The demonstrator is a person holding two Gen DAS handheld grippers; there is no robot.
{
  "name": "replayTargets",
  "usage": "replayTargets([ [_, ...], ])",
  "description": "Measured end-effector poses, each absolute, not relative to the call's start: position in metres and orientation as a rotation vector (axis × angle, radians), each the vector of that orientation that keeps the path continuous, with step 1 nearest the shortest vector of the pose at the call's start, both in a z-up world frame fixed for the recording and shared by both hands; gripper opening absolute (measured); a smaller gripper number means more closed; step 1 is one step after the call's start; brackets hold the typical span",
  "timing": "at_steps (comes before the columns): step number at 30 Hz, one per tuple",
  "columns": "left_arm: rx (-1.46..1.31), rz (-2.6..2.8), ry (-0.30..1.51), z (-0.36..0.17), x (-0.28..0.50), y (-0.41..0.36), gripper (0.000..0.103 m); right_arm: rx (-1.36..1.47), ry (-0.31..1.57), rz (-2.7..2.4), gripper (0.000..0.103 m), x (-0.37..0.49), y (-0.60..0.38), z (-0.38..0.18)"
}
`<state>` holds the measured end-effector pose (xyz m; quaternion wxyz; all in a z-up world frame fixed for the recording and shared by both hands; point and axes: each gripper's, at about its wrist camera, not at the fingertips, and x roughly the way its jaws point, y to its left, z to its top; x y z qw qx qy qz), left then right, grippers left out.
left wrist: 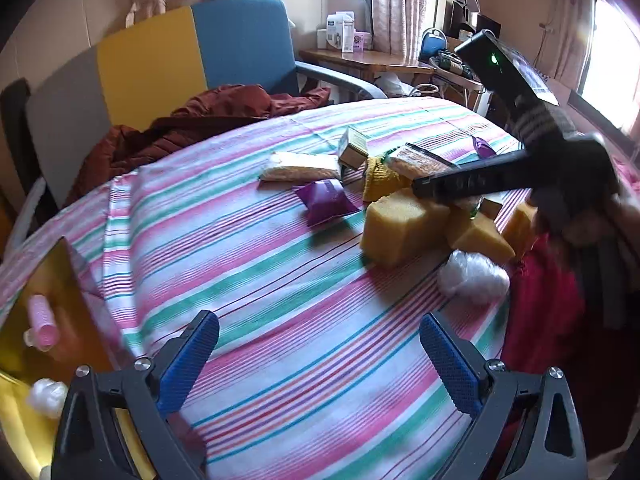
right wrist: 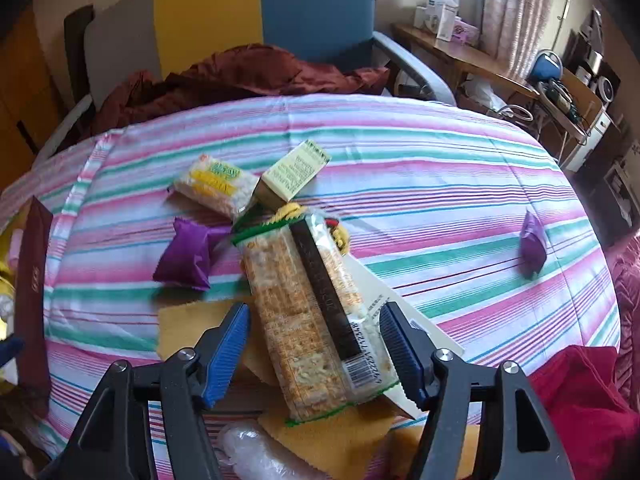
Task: Organize objects
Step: 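Grasp the cracker packet with the right tool while the left grasps a yellow sponge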
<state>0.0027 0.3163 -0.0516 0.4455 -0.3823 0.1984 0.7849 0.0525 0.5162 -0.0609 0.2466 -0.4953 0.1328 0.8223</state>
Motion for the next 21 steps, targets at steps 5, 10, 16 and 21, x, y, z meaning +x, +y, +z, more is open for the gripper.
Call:
replayTargets([
  [5, -0.962, 1.91, 0.466, -0.057, -0.005, 0.335, 0.101, -1.275, 0.401, 2.341, 0.051, 0.059, 0.514, -0.054],
  [10, -0.957, 1.882, 0.449, -0.062, -0.012, 0.36, 0.101, -1.087, 0.572, 2.431, 0.051, 0.078, 0.527, -0.031],
  [16, -0.925, 1.828, 0.494, -0.069, -0.014, 0.396, 0.101, -0.978, 0.716, 2.423, 0.051, 0.089, 0.546, -0.025],
  [21, -0.946, 1.775, 0.508, -0.082, -0.02, 0.42, 0.094, -0.956, 0.757, 2.409, 0.051, 0.091, 0.554, -0.026],
])
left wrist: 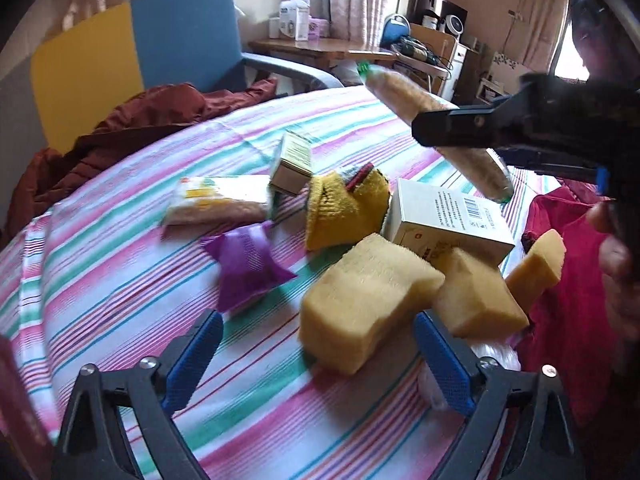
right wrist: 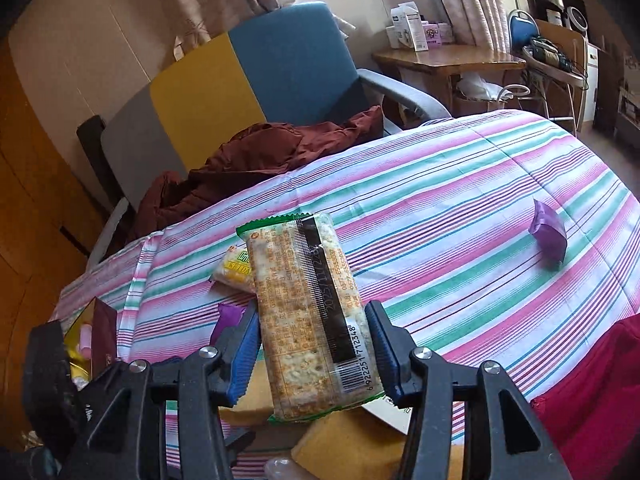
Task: Organize objects
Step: 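Grasp the cracker packet with the right tool while the left grasps a yellow sponge, then carry the sponge and cracker packet into the gold tray and release both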
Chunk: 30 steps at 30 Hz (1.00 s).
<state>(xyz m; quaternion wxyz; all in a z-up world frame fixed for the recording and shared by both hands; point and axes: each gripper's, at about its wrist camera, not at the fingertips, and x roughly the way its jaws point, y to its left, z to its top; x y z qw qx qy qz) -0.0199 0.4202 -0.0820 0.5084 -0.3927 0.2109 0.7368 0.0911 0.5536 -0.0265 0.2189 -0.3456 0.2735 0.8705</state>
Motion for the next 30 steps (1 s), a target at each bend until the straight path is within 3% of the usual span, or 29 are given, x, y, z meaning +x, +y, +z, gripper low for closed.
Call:
replayTargets([
  [3, -0.982, 1.738, 0.505, -0.09, -0.023, 0.434, 0.084, -0.969, 0.753, 2.415, 0.051, 0.09, 0.553, -0.028],
  [5, -1.017, 1.681, 0.475, -0.093, -0.022, 0.437, 0.069, -0.976, 0.737, 2.419, 0.051, 0.089, 0.553, -0.028],
  [6, -1.028, 1.653, 0.461, -0.094, -0.02, 0.437, 0.056, -0.979, 0.728, 2.419, 0.051, 0.089, 0.553, -0.028],
  [10, -1.018, 1.646, 0.469, -0.09, -0.01, 0.424, 0.048, -1.007, 0.703, 2.42, 0.051, 0.086, 0.553, -0.031],
  [30, -1.071, 1.968, 0.239, -0.037, -0.02, 0.245, 0.048, -1.181, 0.375, 2.58, 0.051, 0.058, 0.491, -0.036],
])
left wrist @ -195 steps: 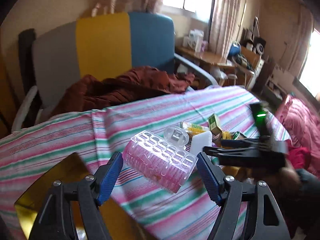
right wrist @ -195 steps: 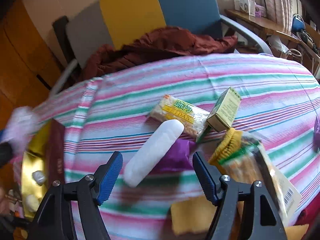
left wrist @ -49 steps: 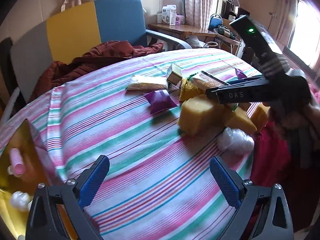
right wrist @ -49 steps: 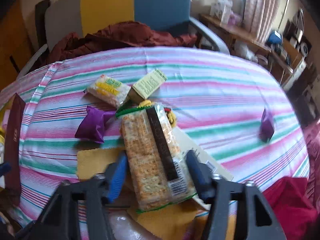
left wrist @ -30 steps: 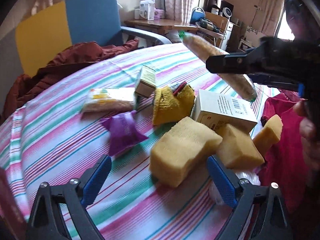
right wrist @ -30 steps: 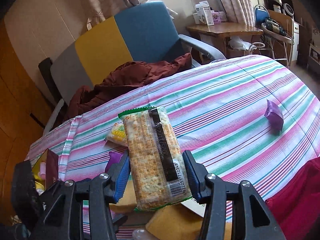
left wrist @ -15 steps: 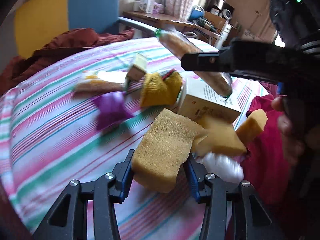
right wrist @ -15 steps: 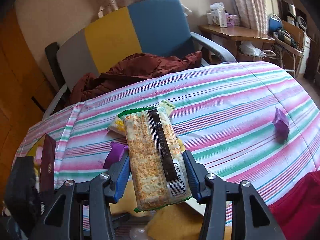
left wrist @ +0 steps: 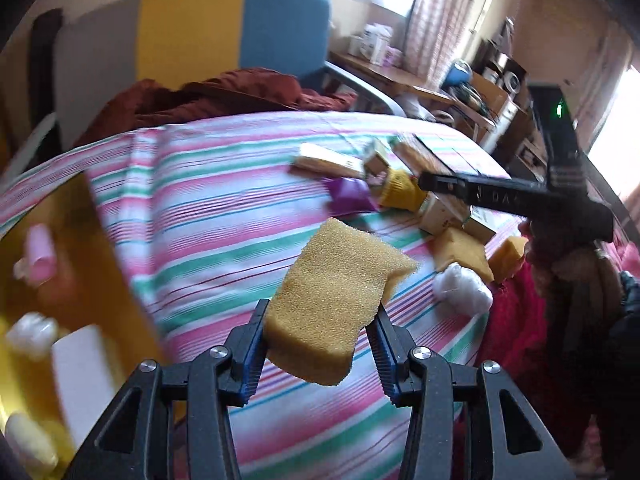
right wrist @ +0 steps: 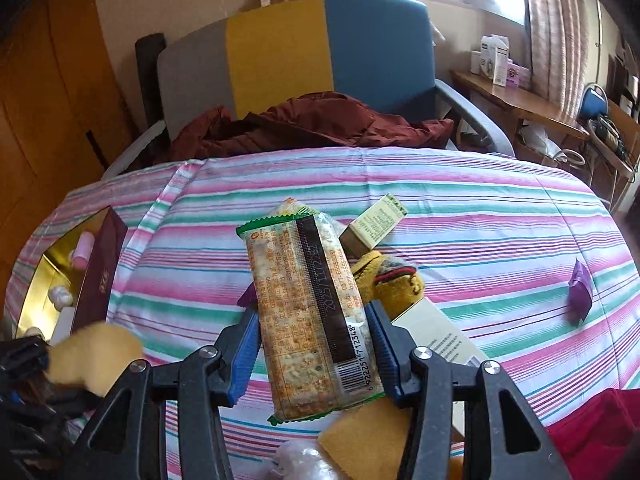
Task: Organize objects
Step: 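Carry the sponge and cracker packet into the gold tray and release both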
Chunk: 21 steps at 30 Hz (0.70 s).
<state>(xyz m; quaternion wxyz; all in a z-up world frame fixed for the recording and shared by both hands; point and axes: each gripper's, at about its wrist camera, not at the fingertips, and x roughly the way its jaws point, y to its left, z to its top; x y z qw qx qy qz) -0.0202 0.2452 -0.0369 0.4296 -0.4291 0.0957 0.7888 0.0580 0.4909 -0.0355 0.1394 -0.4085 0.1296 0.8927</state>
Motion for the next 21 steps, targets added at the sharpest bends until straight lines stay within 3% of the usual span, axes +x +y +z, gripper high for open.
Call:
replayTargets([
  [9, -1.046, 2.218, 0.07, -0.01, -0.04, 0.132, 0.048, -1.232, 0.359, 2.654, 0.051, 0.047, 0.445, -0.024],
  [21, -1.102, 2.531, -0.109, -0.02, -0.078, 0.009, 0.048, -1.403, 0.329, 2.941, 0.051, -0.006, 0.296, -0.003],
])
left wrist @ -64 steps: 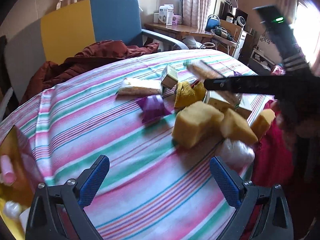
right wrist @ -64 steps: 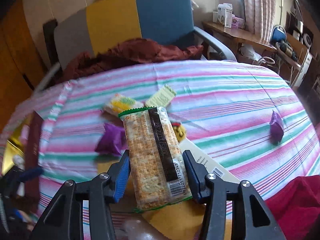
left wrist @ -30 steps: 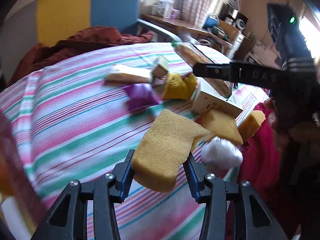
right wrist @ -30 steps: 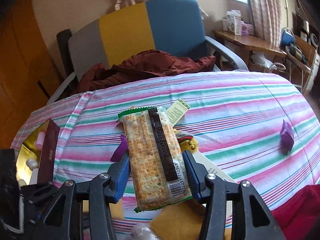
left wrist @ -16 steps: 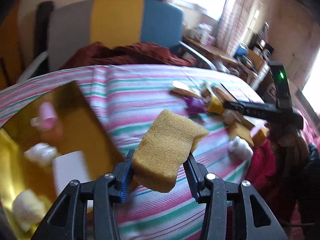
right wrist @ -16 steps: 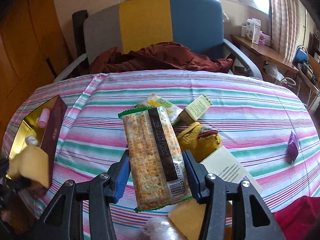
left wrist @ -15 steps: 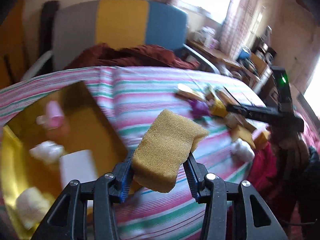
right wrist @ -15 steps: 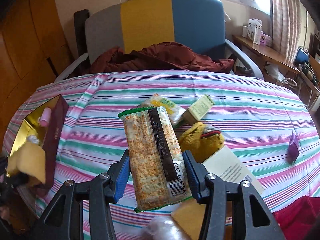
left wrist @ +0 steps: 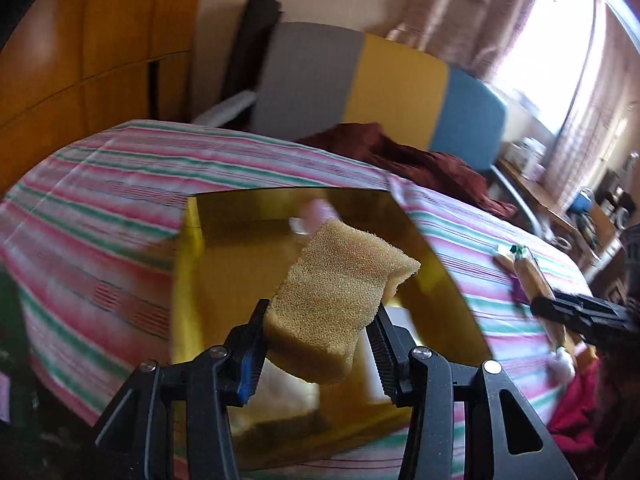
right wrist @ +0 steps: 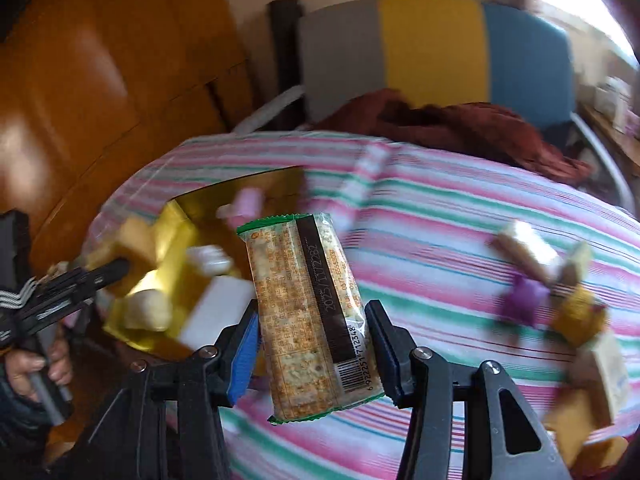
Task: Organize objects
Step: 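Carry the sponge and cracker packet into the gold tray and release both, then withdraw both tools from the tray toward the remaining items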
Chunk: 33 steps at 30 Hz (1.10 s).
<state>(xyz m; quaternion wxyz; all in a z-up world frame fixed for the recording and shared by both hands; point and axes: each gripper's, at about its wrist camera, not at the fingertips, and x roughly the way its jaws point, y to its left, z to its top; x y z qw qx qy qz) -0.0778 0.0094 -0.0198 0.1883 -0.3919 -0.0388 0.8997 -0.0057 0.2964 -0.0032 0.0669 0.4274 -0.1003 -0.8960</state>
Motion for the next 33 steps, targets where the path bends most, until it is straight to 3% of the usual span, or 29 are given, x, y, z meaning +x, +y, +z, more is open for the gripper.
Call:
replayTargets([
  [5, -1.104, 2.632, -0.073, -0.027, -0.091, -0.009, 0.051, 1.351, -0.327, -2.581, 0.051, -0.035, 0.235, -0.011],
  [9, -1.131, 2.68, -0.084, -0.034, -0.095, -0.022, 0.071, 1.405, -0.424, -2.487, 0.055, -0.057, 0.199, -0.026],
  [20, -1.19, 2.65, -0.121, -0.049, -0.074, -0.033, 0.071, 1.444, -0.274, -2.416, 0.056, -0.038, 0.166, -0.047],
  [23, -1.184, 2.64, -0.135, -0.045, -0.066, -0.028, 0.078, 1.439, -0.244, -2.45, 0.056, -0.027, 0.169, -0.046],
  [33, -1.125, 2.592, -0.068, -0.028, -0.046, 0.004, 0.081, 1.377, -0.2, -2.615, 0.056, -0.007, 0.186, -0.03],
])
